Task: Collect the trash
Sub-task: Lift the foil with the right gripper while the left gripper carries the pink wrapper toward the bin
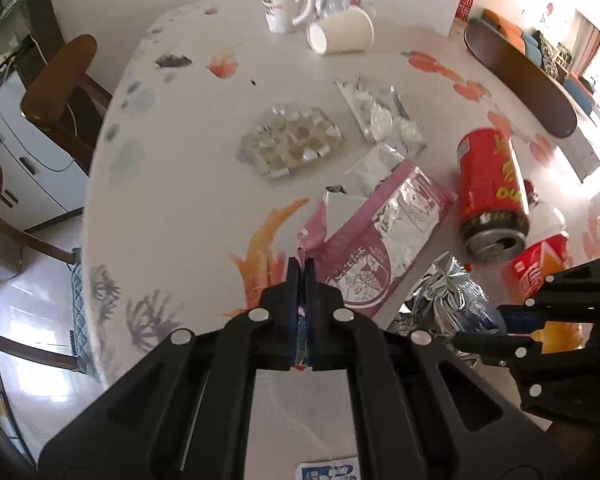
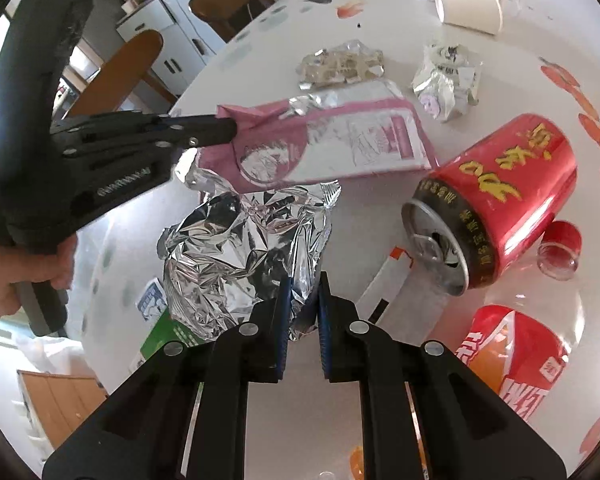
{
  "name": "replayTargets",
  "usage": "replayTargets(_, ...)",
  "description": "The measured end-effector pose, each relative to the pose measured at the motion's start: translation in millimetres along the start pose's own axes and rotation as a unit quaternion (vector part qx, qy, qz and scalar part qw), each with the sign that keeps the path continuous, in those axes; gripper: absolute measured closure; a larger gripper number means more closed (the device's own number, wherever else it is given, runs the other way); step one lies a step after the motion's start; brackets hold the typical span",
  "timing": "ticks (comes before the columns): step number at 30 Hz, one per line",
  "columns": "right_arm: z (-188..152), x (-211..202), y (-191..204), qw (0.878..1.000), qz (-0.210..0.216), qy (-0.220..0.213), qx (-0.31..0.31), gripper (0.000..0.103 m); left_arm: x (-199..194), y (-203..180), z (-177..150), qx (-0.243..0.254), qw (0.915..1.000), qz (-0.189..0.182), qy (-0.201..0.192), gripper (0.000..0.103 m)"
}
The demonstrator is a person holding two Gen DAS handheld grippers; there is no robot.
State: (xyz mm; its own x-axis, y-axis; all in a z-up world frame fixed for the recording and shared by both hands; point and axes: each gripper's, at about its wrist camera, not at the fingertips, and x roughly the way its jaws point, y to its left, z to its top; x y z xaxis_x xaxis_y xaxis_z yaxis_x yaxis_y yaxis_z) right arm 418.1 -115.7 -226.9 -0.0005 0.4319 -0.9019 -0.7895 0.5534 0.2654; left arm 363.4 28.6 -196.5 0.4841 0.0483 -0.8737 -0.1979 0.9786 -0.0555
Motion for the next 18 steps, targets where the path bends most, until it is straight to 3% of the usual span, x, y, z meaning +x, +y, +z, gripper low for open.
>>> replayTargets(18, 17, -37, 34, 0.999, 0.001, -0.035, -0.028, 0.09, -77, 28, -1, -0.002, 0.9986, 0.03, -0.044, 0.102)
